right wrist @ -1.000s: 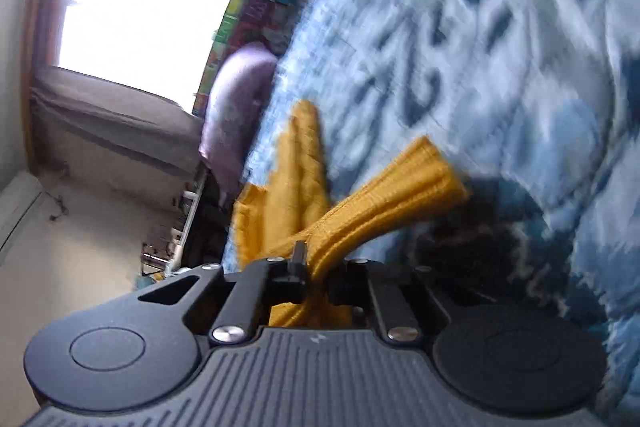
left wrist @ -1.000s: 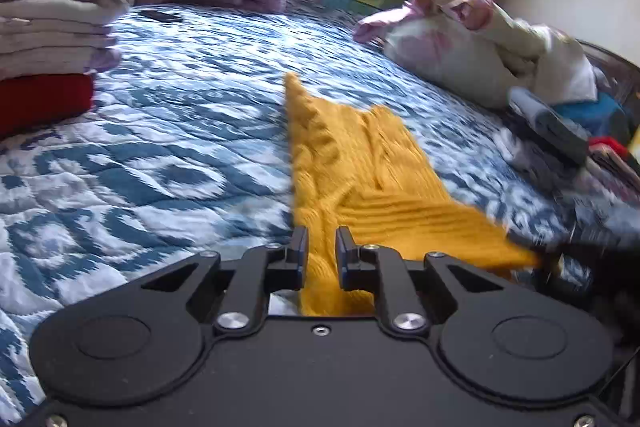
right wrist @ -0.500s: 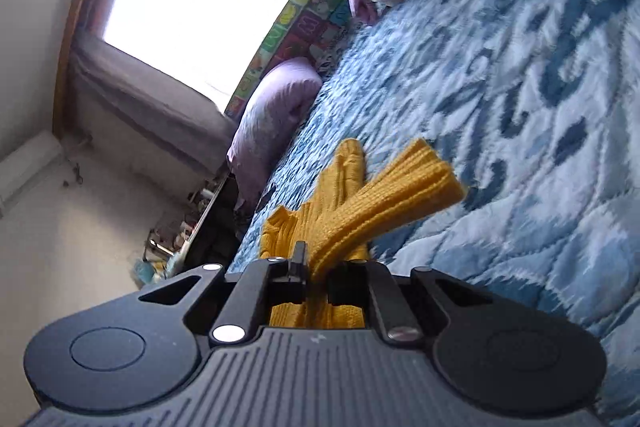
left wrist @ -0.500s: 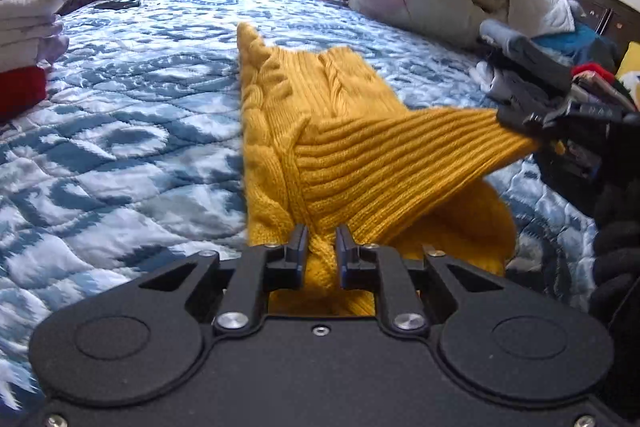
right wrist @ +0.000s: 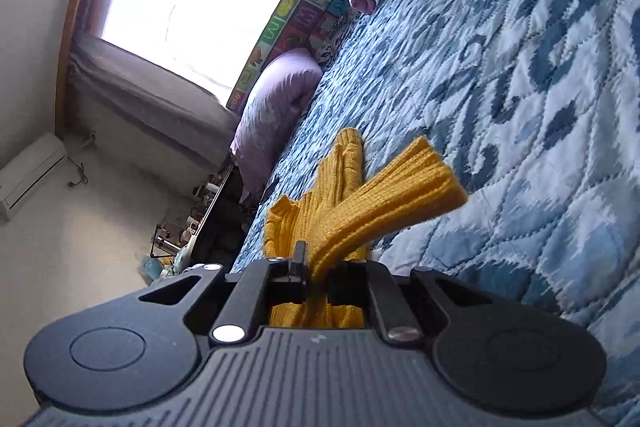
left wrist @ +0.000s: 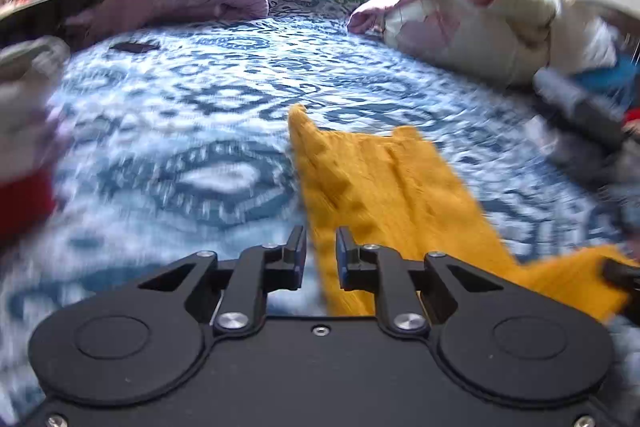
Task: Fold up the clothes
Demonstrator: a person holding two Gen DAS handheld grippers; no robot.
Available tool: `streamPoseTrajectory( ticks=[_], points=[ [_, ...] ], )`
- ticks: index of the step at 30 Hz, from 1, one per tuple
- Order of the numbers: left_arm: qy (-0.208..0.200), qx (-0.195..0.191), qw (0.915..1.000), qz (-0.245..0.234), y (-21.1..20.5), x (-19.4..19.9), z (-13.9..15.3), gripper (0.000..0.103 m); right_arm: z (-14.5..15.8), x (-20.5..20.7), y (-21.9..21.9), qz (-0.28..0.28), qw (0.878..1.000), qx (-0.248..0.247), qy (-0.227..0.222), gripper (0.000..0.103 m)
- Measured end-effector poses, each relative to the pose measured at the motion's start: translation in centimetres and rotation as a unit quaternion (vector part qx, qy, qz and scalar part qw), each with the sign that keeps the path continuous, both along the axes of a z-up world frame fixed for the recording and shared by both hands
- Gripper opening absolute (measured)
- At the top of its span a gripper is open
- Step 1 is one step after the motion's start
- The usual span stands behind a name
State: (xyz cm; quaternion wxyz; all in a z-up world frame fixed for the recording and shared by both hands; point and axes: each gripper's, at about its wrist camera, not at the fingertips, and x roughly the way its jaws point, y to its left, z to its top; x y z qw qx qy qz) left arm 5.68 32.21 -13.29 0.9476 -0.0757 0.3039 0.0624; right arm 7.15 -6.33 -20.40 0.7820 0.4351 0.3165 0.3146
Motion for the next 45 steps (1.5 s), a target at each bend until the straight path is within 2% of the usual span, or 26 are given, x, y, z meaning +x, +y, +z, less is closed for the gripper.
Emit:
streamPoseTrajectory(
  ticks=[4,8,17,23,26,28,31,33,36,40,43,45],
  points=[
    [0.022,0.017,0.9992,-0.030,-0.1,4.9,-1.4,0.013,-0.5,0.2,-0.4,-0.003,1.000,0.001,0.012,0.010],
    [0.072,0.088,0.9921,-0.053,-1.3,7.7,-3.3,0.012,-0.8,0.3,-0.1,0.006,1.000,-0.005,0.015,0.010],
    [0.039,0.082,0.9950,-0.042,1.1,11.9,-0.9,0.012,-1.0,0.5,0.4,0.021,0.999,-0.017,0.019,0.010],
    [0.086,0.103,0.9887,-0.066,-0.3,14.5,-2.1,0.012,-1.5,0.8,0.3,0.023,0.999,-0.017,0.033,0.011],
    [0.052,0.092,0.9931,-0.050,0.5,15.1,-0.2,0.012,-1.6,0.8,0.3,0.025,0.999,-0.018,0.032,0.011],
    [0.051,0.085,0.9946,-0.033,1.2,16.5,-0.2,0.012,-1.5,0.8,0.4,0.027,0.999,-0.023,0.028,0.011],
    [0.100,0.058,0.9924,-0.043,1.2,19.2,-2.6,0.012,-1.5,0.8,0.4,0.029,0.999,-0.027,0.030,0.011],
    [0.106,0.068,0.9910,-0.046,0.7,19.6,-3.0,0.012,-1.6,0.9,0.3,0.029,0.999,-0.027,0.031,0.011],
    [0.067,0.053,0.9959,-0.030,0.6,16.8,-0.5,0.012,-1.6,1.0,0.3,0.030,0.999,-0.029,0.029,0.011],
    [0.017,0.056,0.9981,-0.020,-0.1,8.4,2.7,0.012,-1.5,0.9,0.4,0.031,0.999,-0.030,0.030,0.011],
    [0.004,0.054,0.9985,-0.012,-1.4,1.0,3.7,0.012,-1.5,0.7,0.4,0.028,0.999,-0.033,0.027,0.011],
    [-0.007,0.037,0.9993,-0.009,-2.2,-3.2,3.7,0.012,-1.3,0.6,0.4,0.025,0.999,-0.037,0.019,0.011]
  ],
)
